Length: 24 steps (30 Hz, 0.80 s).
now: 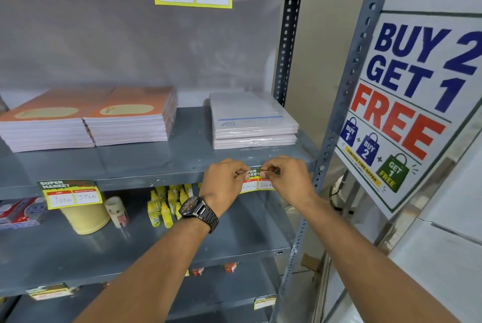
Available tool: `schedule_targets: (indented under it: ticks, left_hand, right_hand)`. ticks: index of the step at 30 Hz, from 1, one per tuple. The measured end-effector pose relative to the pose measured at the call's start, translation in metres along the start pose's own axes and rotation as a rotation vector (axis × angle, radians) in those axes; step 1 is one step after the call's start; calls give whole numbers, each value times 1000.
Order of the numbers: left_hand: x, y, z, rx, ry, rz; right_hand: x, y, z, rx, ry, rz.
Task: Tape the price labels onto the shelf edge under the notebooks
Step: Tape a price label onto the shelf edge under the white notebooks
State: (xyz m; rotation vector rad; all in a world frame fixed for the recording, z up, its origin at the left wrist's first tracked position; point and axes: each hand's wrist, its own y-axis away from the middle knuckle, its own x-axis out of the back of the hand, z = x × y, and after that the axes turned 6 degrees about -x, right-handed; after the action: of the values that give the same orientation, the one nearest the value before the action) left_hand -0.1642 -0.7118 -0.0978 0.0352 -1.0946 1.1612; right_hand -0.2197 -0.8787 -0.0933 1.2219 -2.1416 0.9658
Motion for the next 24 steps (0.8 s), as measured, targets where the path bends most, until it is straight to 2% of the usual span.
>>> schedule_targets:
  ticks: [8, 15, 24]
  left_hand:
    - [-2, 0, -3, -15, -48, -3]
    - [2, -2, -4, -51, -252, -6]
    - [9, -6, -1, -9, -250, -58]
  right_hand:
    - [-5, 1, 2, 32, 30, 44]
    - [-2, -3, 3, 66, 175, 134]
    - [-9, 9, 10, 212, 350, 171]
